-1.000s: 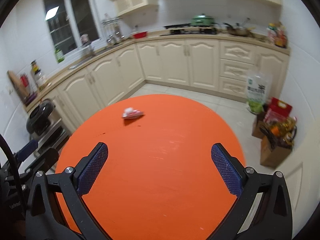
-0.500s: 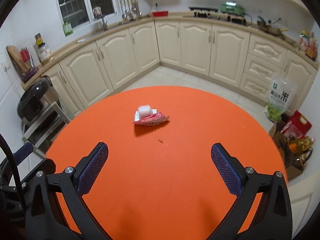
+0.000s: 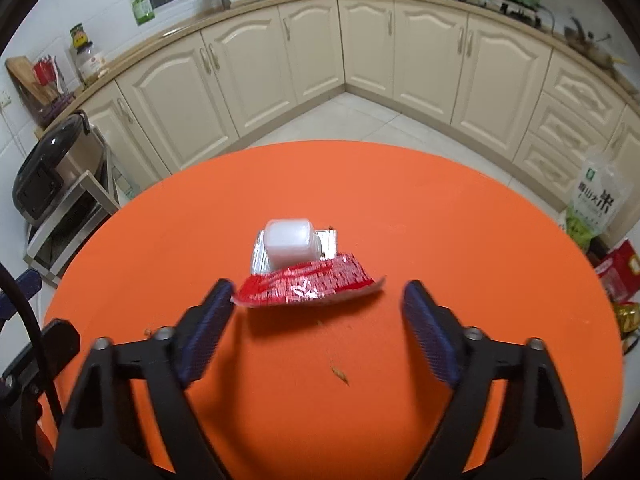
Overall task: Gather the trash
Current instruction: 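Grasp the white box with the left gripper while the right grasps the red wrapper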
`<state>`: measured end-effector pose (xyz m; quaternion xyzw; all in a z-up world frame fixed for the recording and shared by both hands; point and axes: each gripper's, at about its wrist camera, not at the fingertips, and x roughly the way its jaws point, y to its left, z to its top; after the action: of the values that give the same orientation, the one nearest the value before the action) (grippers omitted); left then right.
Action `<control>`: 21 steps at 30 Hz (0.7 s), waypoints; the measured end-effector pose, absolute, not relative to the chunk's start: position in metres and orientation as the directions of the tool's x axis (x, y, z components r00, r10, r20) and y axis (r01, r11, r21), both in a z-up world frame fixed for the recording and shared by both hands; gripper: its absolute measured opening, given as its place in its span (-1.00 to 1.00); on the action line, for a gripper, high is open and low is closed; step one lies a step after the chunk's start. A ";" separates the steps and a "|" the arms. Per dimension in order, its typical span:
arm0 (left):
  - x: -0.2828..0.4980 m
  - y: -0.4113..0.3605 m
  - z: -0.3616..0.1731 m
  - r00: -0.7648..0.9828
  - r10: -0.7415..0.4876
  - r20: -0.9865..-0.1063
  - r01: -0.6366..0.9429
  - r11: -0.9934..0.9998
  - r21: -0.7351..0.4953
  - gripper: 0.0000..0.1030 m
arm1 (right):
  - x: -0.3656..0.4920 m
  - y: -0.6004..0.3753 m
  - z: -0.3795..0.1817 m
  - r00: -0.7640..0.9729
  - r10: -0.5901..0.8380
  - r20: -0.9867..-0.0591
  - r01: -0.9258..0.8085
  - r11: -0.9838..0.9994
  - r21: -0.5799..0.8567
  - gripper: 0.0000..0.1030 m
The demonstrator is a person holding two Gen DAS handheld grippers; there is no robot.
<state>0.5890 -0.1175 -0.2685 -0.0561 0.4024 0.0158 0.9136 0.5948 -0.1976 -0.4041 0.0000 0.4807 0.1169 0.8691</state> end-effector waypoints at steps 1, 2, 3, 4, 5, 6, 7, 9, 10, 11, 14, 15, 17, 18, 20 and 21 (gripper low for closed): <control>0.597 -0.119 -0.269 0.673 -0.018 -0.740 -0.073 0.993 -0.091 0.98 | 0.595 -0.196 -0.405 0.518 0.191 -0.834 -0.211 0.973 0.092 0.55; 0.594 -0.120 -0.272 0.672 -0.020 -0.741 -0.073 0.993 -0.093 0.98 | 0.596 -0.193 -0.406 0.518 0.183 -0.836 -0.221 0.972 0.076 0.56; 0.602 -0.121 -0.273 0.671 -0.023 -0.741 -0.072 0.993 -0.095 0.98 | 0.596 -0.190 -0.407 0.519 0.173 -0.837 -0.233 0.971 0.056 0.56; 0.605 -0.121 -0.274 0.670 -0.025 -0.742 -0.069 0.993 -0.096 0.98 | 0.596 -0.187 -0.408 0.521 0.165 -0.838 -0.246 0.969 0.038 0.55; 0.611 -0.122 -0.276 0.669 -0.026 -0.742 -0.067 0.993 -0.096 0.98 | 0.595 -0.185 -0.408 0.524 0.160 -0.837 -0.254 0.967 0.025 0.50; 0.617 -0.124 -0.276 0.669 -0.028 -0.743 -0.064 0.993 -0.095 0.98 | 0.593 -0.185 -0.408 0.529 0.153 -0.835 -0.259 0.966 0.012 0.40; 0.619 -0.124 -0.279 0.670 -0.030 -0.742 -0.060 0.994 -0.094 0.98 | 0.592 -0.184 -0.408 0.534 0.157 -0.831 -0.269 0.963 0.009 0.39; 0.623 -0.125 -0.283 0.667 -0.035 -0.744 -0.054 0.994 -0.096 0.98 | 0.589 -0.187 -0.407 0.539 0.179 -0.823 -0.289 0.957 0.019 0.34; 0.625 -0.125 -0.285 0.667 -0.037 -0.744 -0.051 0.994 -0.095 0.98 | 0.590 -0.187 -0.406 0.539 0.183 -0.822 -0.296 0.955 0.019 0.32; 0.633 -0.127 -0.285 0.667 -0.037 -0.745 -0.048 0.995 -0.091 0.98 | 0.589 -0.187 -0.406 0.539 0.187 -0.822 -0.299 0.954 0.021 0.20; 0.645 -0.131 -0.291 0.662 -0.047 -0.748 -0.027 0.996 -0.086 0.98 | 0.587 -0.200 -0.404 0.536 0.186 -0.823 -0.284 0.958 0.031 0.04; 0.650 -0.133 -0.293 0.659 -0.050 -0.750 -0.020 0.996 -0.083 0.98 | 0.585 -0.206 -0.403 0.537 0.190 -0.822 -0.277 0.960 0.041 0.03; 0.664 -0.139 -0.301 0.646 -0.066 -0.761 0.005 0.997 -0.083 0.98 | 0.583 -0.217 -0.402 0.539 0.190 -0.821 -0.257 0.965 0.055 0.02; 0.669 -0.141 -0.303 0.639 -0.079 -0.765 0.015 0.996 -0.091 0.98 | 0.582 -0.223 -0.402 0.540 0.194 -0.819 -0.249 0.966 0.065 0.02; 0.681 -0.145 -0.307 0.632 -0.090 -0.770 0.033 0.995 -0.090 0.98 | 0.583 -0.230 -0.402 0.542 0.196 -0.817 -0.245 0.967 0.069 0.01; 0.688 -0.148 -0.310 0.631 -0.091 -0.771 0.045 0.996 -0.081 0.98 | 0.583 -0.232 -0.402 0.544 0.191 -0.817 -0.242 0.968 0.066 0.00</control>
<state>0.6883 -0.1484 -0.3095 -0.0269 0.4280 -0.0374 0.9026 0.5826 -0.2321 -0.4017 -0.0274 0.4611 0.1233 0.8783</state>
